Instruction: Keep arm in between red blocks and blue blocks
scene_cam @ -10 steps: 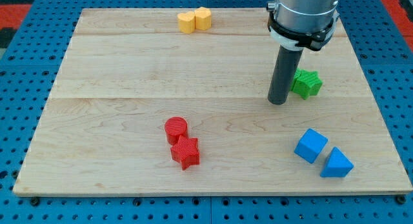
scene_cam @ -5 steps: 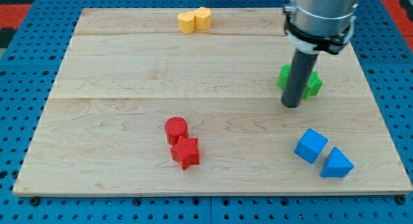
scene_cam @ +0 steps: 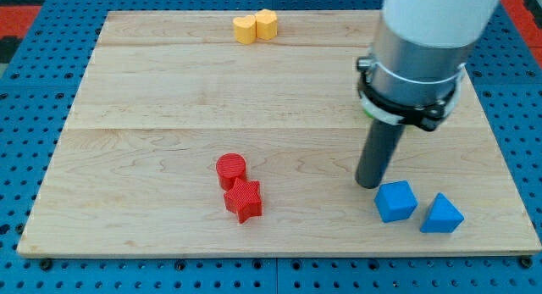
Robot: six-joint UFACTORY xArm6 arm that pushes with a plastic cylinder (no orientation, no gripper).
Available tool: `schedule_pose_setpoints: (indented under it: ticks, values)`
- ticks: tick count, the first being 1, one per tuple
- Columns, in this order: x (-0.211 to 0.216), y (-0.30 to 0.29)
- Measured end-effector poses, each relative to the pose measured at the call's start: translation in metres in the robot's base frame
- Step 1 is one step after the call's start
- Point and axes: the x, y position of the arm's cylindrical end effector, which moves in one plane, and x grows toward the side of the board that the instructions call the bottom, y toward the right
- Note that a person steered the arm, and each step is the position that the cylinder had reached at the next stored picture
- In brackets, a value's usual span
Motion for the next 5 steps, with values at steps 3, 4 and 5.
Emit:
schedule_pose_setpoints:
  ticks: [3, 4, 5]
  values:
    - [-0.014, 0.014]
    - [0.005, 0.02]
    - [0.03, 0.013]
